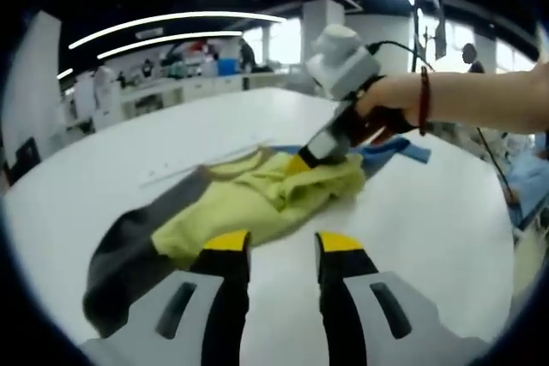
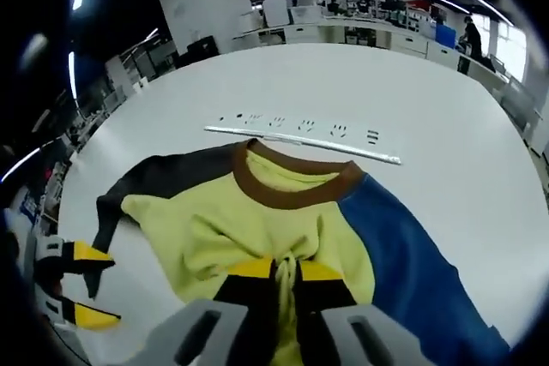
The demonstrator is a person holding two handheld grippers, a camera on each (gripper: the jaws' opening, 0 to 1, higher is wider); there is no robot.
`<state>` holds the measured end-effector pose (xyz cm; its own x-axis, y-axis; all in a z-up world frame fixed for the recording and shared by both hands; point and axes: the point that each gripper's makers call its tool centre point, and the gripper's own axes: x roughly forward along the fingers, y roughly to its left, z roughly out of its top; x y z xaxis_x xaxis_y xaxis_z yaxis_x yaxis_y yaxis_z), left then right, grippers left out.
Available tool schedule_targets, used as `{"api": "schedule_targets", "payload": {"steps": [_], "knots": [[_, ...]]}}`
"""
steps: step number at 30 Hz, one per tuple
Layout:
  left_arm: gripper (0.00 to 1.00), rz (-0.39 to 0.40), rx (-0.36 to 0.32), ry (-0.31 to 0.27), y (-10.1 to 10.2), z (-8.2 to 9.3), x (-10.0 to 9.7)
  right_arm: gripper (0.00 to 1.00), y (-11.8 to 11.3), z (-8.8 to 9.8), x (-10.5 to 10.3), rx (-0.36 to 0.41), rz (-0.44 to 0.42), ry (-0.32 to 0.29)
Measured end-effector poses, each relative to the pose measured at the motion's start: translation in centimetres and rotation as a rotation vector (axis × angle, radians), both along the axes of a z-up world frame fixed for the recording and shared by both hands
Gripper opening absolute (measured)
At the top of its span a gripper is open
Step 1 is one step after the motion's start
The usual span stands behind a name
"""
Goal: Fold the garment on the visible template until the final outline fits inside the template.
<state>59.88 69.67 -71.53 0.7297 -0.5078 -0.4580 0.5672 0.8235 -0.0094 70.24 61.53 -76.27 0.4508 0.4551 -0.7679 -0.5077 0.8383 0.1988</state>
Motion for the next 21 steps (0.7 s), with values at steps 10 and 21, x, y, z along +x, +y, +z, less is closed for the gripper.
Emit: {"api": "schedule_targets", "payload": {"steps": [10, 21], "knots": [[0.27, -0.002, -0.04, 0.021, -1.1, 0.0, 0.5, 0.26, -1.2, 2.8, -0.4, 0.079, -0.017, -0.046], [0.27, 0.005, -0.046, 0.05, -2.5, -1.2, 1.5, 0.37, -3.3, 5.6, -3.6, 0.155, 0.05, -0.094]]}}
